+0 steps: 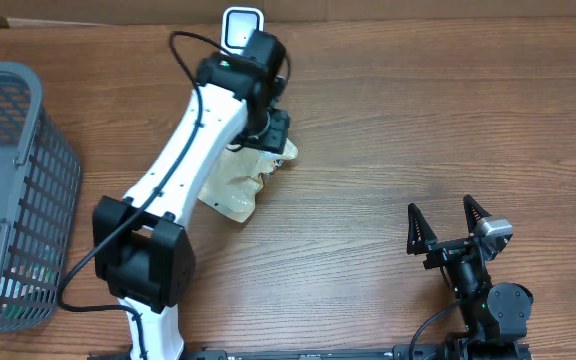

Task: Scan the item barcode
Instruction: 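Release the beige bag on the table and return left gripper to basket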

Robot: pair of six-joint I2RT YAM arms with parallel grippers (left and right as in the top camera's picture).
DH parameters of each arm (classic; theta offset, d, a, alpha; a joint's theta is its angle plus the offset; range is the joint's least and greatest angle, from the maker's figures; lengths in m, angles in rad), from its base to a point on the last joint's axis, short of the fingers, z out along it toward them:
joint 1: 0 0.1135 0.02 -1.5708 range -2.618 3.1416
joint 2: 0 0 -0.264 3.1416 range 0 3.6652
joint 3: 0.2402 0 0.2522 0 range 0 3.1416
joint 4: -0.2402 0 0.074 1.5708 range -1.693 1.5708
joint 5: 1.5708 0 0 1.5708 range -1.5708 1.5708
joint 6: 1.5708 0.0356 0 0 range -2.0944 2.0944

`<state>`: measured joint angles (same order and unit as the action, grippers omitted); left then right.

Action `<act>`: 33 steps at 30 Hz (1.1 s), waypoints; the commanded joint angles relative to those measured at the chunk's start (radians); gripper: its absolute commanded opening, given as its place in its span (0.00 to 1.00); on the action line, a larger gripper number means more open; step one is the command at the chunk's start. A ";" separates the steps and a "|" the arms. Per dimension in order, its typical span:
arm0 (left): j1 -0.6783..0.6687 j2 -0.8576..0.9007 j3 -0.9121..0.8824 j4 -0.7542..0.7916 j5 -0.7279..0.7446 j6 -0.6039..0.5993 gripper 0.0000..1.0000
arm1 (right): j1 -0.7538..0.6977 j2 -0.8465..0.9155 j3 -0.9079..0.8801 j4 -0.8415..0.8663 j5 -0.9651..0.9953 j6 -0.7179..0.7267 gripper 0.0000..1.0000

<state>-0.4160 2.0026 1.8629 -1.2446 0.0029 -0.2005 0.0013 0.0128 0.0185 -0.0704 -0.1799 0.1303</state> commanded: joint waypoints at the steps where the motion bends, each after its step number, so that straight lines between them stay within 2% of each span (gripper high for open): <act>1: 0.027 -0.047 0.076 -0.020 -0.062 -0.055 0.63 | -0.003 -0.006 -0.010 0.005 -0.005 0.000 1.00; 5: 0.099 -0.164 0.181 -0.067 -0.069 -0.117 0.63 | -0.003 -0.006 -0.010 0.005 -0.005 0.000 1.00; 9: 0.254 -0.316 0.229 -0.112 -0.085 -0.180 0.63 | -0.003 -0.006 -0.010 0.005 -0.005 0.000 1.00; 15: 0.638 -0.491 0.229 -0.219 -0.080 -0.208 0.62 | -0.003 -0.006 -0.010 0.005 -0.005 0.000 1.00; 20: 0.973 -0.498 0.218 -0.298 -0.080 -0.207 0.61 | -0.003 -0.006 -0.010 0.005 -0.005 0.000 1.00; 24: 1.181 -0.470 0.121 -0.265 -0.026 -0.166 0.61 | -0.003 -0.006 -0.010 0.005 -0.005 0.000 1.00; 26: 1.232 -0.460 0.050 -0.224 -0.008 -0.162 0.60 | -0.003 -0.006 -0.010 0.005 -0.005 0.000 1.00; 33: 1.293 -0.452 -0.271 -0.020 0.036 -0.126 0.59 | -0.003 -0.006 -0.010 0.005 -0.005 0.000 1.00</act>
<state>0.8738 1.5513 1.6859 -1.2961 -0.0051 -0.3691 0.0017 0.0128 0.0185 -0.0700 -0.1795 0.1303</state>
